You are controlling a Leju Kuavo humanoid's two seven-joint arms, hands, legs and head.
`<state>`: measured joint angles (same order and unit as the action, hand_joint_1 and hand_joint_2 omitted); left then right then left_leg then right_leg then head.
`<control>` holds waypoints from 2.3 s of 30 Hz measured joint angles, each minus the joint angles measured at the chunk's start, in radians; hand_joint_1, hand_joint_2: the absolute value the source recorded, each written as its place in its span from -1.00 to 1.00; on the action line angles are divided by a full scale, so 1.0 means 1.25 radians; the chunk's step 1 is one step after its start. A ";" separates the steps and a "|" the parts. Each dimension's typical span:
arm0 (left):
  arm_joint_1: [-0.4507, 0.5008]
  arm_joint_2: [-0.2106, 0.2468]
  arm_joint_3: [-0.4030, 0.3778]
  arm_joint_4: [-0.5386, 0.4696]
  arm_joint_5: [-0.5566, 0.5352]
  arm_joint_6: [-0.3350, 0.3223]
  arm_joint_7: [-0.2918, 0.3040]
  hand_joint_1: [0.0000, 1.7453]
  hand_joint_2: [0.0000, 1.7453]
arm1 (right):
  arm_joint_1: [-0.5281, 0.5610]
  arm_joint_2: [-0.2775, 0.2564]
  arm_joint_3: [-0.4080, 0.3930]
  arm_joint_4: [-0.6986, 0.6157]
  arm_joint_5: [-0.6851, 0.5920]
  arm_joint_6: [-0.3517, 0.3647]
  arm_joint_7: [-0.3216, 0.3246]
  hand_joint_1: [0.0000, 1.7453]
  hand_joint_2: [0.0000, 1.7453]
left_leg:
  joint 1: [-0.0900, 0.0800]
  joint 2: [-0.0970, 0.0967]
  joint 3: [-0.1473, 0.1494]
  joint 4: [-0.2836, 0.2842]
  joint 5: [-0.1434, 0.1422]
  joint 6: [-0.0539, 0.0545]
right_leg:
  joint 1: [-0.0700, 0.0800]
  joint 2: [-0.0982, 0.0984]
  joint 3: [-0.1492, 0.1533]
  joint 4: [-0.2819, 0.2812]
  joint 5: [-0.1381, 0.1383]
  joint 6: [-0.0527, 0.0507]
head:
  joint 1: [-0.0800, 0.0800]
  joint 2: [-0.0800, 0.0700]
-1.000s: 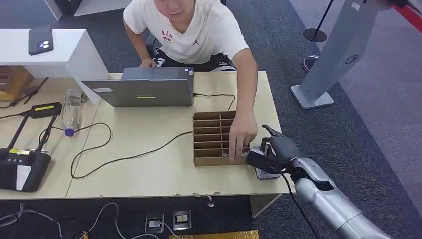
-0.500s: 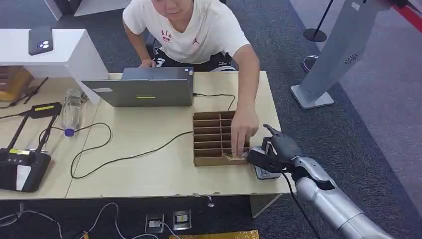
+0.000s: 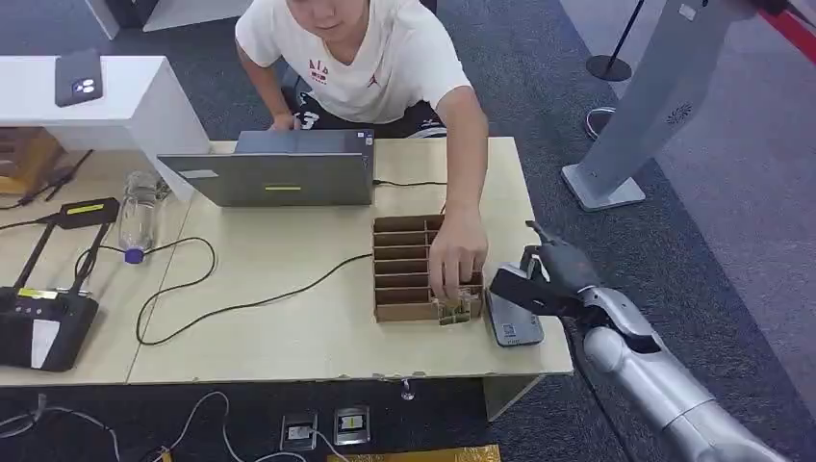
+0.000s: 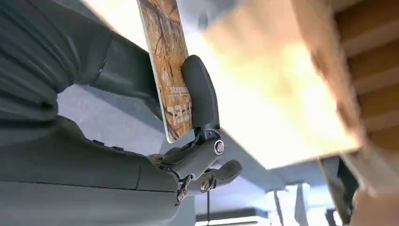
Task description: Pass the card to the sensor for recognition and then transmit it.
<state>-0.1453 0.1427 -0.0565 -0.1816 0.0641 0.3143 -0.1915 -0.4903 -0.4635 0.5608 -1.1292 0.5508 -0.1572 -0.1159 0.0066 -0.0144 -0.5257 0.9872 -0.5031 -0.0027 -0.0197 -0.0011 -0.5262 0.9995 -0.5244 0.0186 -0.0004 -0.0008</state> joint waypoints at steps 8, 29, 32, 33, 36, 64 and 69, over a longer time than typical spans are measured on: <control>-0.001 0.000 0.000 0.000 0.000 0.000 -0.003 -1.00 1.00 | -0.067 -0.027 -0.061 -0.001 0.012 0.026 -0.015 1.00 1.00 | 0.000 0.000 0.000 0.000 0.000 0.000 | 0.000 0.000 0.000 0.000 0.000 0.000 | 0.000 0.000; -0.005 -0.003 0.000 0.000 -0.003 0.000 -0.005 -1.00 1.00 | -0.117 -0.046 -0.124 -0.002 0.046 0.029 -0.048 1.00 1.00 | 0.000 0.000 0.000 0.000 0.000 0.000 | 0.000 0.000 0.000 0.000 0.000 0.000 | 0.000 0.000; -0.007 -0.005 0.000 -0.001 -0.004 0.000 -0.005 -1.00 1.00 | -0.118 -0.046 -0.124 -0.001 0.049 0.025 -0.050 1.00 1.00 | 0.000 0.000 0.000 0.000 0.000 0.000 | 0.000 0.000 0.000 0.000 0.000 0.000 | 0.000 0.000; -0.008 -0.005 0.000 -0.001 -0.004 0.000 -0.005 -1.00 1.00 | -0.118 -0.045 -0.125 0.000 0.050 0.023 -0.050 1.00 1.00 | 0.000 0.000 0.000 0.000 0.000 0.000 | 0.000 0.000 0.000 0.000 0.000 0.000 | 0.001 0.000; -0.009 -0.005 -0.002 -0.001 -0.005 0.000 -0.005 -1.00 1.00 | -0.118 -0.045 -0.125 0.000 0.050 0.014 -0.050 1.00 1.00 | 0.000 0.000 0.000 0.000 0.000 0.000 | 0.000 0.000 0.000 0.000 0.000 0.000 | 0.000 0.000; -0.048 -0.013 -0.046 -0.002 -0.040 -0.020 -0.005 -1.00 1.00 | -0.492 0.014 -0.091 0.165 0.083 0.002 -0.177 1.00 1.00 | 0.001 0.000 -0.003 0.000 0.000 0.000 | 0.001 0.000 -0.003 0.002 0.000 0.000 | 0.001 0.000; -0.051 -0.013 -0.056 -0.003 -0.039 -0.024 0.001 -1.00 1.00 | -0.521 0.059 -0.062 0.246 0.084 -0.005 -0.186 1.00 1.00 | 0.001 0.000 -0.003 0.000 0.000 0.000 | 0.001 0.000 -0.003 0.002 0.000 0.000 | 0.000 0.000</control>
<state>-0.2089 0.1266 -0.1262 -0.1858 0.0149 0.2846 -0.1907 -1.1410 -0.3902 0.4837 -0.8214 0.6558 -0.1629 -0.3490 0.0074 -0.0141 -0.5298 0.9877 -0.5029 -0.0029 -0.0189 -0.0006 -0.5297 1.0016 -0.5241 0.0184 0.0000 -0.0008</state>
